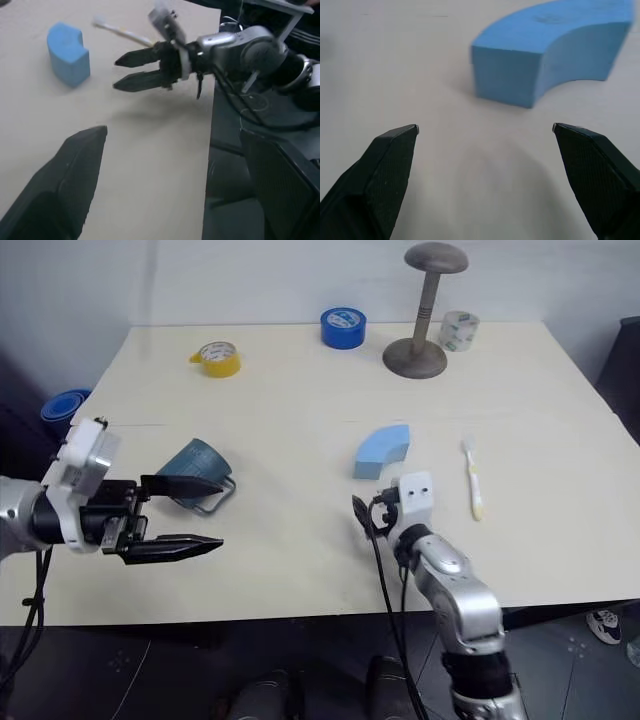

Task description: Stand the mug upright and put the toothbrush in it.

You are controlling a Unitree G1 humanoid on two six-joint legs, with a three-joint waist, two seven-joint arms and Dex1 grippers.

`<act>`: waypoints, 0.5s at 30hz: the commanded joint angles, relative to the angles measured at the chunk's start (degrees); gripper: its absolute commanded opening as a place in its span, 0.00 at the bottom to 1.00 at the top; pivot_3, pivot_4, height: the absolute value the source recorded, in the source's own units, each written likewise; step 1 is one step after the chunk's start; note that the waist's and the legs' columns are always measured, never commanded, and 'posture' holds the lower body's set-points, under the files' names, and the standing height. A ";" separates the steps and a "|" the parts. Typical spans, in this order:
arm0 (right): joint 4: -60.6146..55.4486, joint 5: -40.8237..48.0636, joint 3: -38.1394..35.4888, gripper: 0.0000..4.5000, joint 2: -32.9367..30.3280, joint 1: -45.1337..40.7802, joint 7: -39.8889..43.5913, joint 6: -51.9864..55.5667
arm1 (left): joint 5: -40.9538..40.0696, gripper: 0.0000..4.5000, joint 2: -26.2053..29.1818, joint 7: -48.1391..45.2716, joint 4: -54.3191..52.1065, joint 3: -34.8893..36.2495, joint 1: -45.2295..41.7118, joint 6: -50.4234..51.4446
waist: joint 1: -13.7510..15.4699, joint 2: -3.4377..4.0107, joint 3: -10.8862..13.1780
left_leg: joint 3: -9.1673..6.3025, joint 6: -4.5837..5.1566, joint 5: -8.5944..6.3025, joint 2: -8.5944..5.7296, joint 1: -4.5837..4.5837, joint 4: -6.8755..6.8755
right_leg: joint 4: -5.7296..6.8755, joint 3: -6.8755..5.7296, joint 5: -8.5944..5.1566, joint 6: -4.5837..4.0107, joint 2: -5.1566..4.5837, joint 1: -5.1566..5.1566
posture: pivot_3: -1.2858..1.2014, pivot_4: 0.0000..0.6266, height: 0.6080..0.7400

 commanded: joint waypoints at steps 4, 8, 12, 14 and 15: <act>11.97 -6.30 0.61 1.00 4.61 -4.95 -4.88 -10.52 | 2.33 0.99 3.19 -3.31 2.98 -3.43 -4.82 -0.73 | -1.39 0.00 0.00 | -0.01 -0.06 0.03 0.03 0.09 -0.15 | 0.03 -0.01 -0.01 0.03 0.03 0.01 | 0.52 0.24 1.00; 17.43 -6.57 0.49 1.00 7.29 -8.38 -4.11 -15.55 | 3.42 0.99 2.79 -3.76 3.14 -5.33 -6.56 -1.06 | -2.35 0.01 0.02 | -0.01 -0.11 0.06 0.08 0.09 -0.17 | 0.02 -0.01 -0.03 0.06 0.07 0.00 | 0.52 0.24 1.00; 21.95 -8.10 1.83 1.00 8.73 -10.97 -3.33 -18.87 | 5.65 0.99 2.31 -4.48 3.54 -7.16 -7.49 -2.75 | -2.74 0.02 0.03 | -0.04 -0.16 0.09 0.10 0.10 -0.18 | 0.05 -0.01 -0.04 0.07 0.09 0.00 | 0.52 0.24 1.00; 23.86 -8.00 1.69 1.00 9.66 -11.73 -3.37 -19.52 | 6.43 0.99 2.06 -4.69 4.01 -7.61 -7.99 -3.31 | -2.76 0.02 0.03 | -0.04 -0.17 0.09 0.10 0.10 -0.20 | 0.05 -0.01 -0.04 0.07 0.09 0.00 | 0.52 0.24 1.00; 25.34 -8.19 1.70 1.00 10.09 -12.42 -3.31 -20.32 | 6.64 0.99 1.88 -4.71 4.28 -7.75 -8.27 -3.46 | -2.76 0.02 0.03 | -0.04 -0.16 0.09 0.10 0.10 -0.20 | 0.04 -0.01 -0.04 0.07 0.09 0.00 | 0.52 0.24 1.00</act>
